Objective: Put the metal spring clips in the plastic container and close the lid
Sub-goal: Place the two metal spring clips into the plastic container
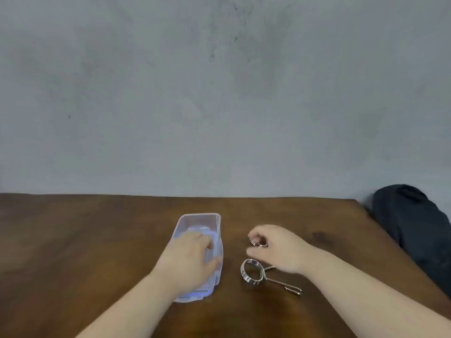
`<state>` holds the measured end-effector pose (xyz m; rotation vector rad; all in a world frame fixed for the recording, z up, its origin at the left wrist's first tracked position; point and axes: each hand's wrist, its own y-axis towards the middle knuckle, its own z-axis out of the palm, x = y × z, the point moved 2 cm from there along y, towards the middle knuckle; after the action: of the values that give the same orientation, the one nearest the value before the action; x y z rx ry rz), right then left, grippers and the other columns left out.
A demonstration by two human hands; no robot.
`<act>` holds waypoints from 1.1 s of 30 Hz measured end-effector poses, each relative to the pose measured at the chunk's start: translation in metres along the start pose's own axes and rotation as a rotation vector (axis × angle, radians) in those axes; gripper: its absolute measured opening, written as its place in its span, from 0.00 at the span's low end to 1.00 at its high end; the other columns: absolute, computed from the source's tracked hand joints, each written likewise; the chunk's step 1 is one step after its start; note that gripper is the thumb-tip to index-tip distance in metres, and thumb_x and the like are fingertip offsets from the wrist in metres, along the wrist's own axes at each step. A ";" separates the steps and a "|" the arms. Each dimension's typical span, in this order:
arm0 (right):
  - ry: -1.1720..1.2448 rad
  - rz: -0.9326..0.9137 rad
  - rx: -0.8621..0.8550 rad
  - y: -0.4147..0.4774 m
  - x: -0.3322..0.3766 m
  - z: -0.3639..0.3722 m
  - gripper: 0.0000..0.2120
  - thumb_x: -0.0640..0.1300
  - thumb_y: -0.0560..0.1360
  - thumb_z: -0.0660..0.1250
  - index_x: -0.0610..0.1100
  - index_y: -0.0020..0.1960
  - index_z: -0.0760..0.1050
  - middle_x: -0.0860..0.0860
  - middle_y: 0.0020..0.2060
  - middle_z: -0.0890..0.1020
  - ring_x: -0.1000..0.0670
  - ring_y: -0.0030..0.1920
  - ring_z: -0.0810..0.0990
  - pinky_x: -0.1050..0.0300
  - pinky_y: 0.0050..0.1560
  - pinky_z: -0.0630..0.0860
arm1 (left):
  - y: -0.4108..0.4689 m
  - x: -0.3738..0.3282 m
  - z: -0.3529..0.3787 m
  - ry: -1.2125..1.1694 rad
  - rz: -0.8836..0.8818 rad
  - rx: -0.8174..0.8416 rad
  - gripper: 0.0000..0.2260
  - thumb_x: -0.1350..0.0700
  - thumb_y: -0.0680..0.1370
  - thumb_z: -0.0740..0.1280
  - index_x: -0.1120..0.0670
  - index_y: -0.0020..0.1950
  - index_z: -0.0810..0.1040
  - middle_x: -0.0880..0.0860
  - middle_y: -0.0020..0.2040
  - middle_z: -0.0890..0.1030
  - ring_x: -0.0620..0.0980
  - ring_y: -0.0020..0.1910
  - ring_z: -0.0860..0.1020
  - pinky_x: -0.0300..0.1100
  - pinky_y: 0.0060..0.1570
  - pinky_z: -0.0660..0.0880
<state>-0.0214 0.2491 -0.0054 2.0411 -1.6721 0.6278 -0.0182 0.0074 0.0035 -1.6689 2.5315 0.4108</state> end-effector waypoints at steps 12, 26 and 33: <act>-0.557 -0.004 0.174 -0.017 -0.041 0.039 0.26 0.62 0.74 0.64 0.56 0.70 0.73 0.56 0.57 0.79 0.49 0.64 0.74 0.48 0.67 0.67 | -0.037 -0.009 0.033 0.330 -0.045 0.001 0.11 0.51 0.82 0.56 0.50 0.49 0.78 0.48 0.47 0.78 0.50 0.49 0.69 0.44 0.49 0.66; -0.313 0.112 0.129 -0.022 -0.050 0.052 0.17 0.57 0.68 0.66 0.59 0.56 0.79 0.54 0.42 0.73 0.54 0.49 0.74 0.55 0.47 0.76 | -0.044 0.000 0.038 0.317 -0.093 0.110 0.11 0.62 0.74 0.58 0.53 0.52 0.75 0.50 0.48 0.78 0.51 0.46 0.64 0.46 0.51 0.71; -0.043 0.031 -0.035 -0.016 -0.020 0.020 0.19 0.45 0.68 0.74 0.60 0.57 0.83 0.52 0.42 0.77 0.55 0.40 0.77 0.60 0.46 0.75 | -0.047 0.029 0.042 0.255 0.204 0.029 0.11 0.65 0.70 0.61 0.48 0.40 0.67 0.45 0.37 0.68 0.50 0.42 0.64 0.42 0.41 0.59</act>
<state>-0.0077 0.2567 -0.0339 2.0211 -1.7301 0.5641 0.0097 -0.0244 -0.0513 -1.5461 2.8891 0.1822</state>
